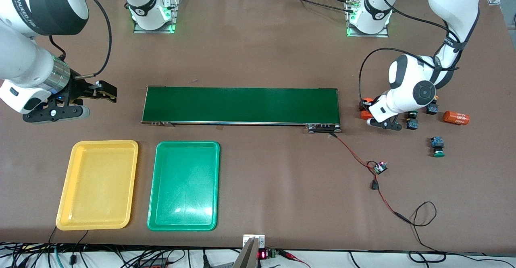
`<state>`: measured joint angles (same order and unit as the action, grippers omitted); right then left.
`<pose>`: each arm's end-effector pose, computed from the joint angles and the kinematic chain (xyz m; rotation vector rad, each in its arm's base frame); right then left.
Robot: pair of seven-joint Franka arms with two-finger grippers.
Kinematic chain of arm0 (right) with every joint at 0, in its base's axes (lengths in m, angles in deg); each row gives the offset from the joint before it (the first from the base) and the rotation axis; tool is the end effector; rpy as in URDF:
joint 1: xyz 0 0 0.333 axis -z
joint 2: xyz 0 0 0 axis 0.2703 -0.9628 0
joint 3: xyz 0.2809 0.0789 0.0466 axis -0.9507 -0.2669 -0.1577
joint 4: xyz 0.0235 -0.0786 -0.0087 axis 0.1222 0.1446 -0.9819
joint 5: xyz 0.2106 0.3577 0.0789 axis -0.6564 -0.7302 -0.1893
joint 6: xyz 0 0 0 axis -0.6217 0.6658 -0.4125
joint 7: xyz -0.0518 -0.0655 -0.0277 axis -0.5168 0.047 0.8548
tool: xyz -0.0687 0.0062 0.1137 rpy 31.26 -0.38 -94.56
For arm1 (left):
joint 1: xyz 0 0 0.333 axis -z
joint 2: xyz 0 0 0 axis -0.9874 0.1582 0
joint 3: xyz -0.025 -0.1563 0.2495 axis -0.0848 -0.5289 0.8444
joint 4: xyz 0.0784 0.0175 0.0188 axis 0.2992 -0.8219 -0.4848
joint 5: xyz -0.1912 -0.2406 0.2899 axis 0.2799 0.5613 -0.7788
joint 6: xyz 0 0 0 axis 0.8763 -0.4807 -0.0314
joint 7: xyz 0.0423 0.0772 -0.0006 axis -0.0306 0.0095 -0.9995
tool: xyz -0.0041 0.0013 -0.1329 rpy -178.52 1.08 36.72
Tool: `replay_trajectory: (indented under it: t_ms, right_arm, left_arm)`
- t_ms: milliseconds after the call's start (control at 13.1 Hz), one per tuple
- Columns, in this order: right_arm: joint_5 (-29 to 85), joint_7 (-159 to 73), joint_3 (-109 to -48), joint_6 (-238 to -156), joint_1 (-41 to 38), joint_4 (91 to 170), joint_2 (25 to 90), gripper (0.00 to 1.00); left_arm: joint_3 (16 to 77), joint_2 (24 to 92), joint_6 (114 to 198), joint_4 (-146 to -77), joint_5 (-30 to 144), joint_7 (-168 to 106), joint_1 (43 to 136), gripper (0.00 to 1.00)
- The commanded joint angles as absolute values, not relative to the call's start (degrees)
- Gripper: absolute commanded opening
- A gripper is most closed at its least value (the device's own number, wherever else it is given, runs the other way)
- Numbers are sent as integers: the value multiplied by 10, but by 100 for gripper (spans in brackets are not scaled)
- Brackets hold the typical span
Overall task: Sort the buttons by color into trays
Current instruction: 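Carry the battery onto the green conveyor belt and open the left gripper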
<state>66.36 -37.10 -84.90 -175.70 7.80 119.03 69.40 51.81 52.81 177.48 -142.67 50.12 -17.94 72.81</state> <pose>0.6317 0.0945 0.4856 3.1013 0.2178 -0.1243 0.5082 -0.0549 0.1139 3.0072 -0.2441 -0.3250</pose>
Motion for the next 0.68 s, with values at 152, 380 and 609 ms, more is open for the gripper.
replay_trajectory:
  t_ms: [152,380,609]
  right_arm:
    - [670,-359,-850,-1761,77,1190,696,100]
    - [670,-357,-850,-1763,76,1189,696,100]
    - [671,-355,-850,-1763,79,1189,697,100]
  left_arm:
    - [509,462,1757,-1421,502,-22,719,0]
    - [487,443,1713,-1404,502,61,724,0]
    - [435,434,1709,-1404,502,108,734,0]
